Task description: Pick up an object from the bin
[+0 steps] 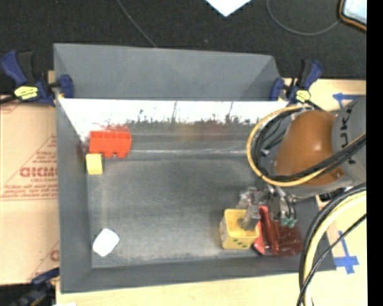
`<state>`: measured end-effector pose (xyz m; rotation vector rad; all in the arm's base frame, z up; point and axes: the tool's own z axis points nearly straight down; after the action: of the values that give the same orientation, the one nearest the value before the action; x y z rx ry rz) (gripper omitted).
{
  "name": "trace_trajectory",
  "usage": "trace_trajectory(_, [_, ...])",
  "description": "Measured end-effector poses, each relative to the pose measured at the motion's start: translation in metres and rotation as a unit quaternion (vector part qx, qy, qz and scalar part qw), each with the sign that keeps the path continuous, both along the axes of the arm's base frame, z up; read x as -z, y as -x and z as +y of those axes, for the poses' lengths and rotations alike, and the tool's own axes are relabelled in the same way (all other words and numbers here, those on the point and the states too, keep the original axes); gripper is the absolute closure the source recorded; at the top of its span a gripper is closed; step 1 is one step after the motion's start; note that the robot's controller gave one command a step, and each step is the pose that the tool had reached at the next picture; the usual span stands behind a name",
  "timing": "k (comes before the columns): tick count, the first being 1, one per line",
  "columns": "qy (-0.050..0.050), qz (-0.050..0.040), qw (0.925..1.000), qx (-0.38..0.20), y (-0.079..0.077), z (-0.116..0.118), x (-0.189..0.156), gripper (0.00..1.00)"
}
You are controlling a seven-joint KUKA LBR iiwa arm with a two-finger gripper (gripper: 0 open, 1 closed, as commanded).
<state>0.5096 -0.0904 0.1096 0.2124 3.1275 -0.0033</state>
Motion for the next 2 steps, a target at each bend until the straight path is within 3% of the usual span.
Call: trace_trajectory(2, [0.001,0.0001,1.0000,-0.001,0.0001,-0.0004,0.0000,1.00])
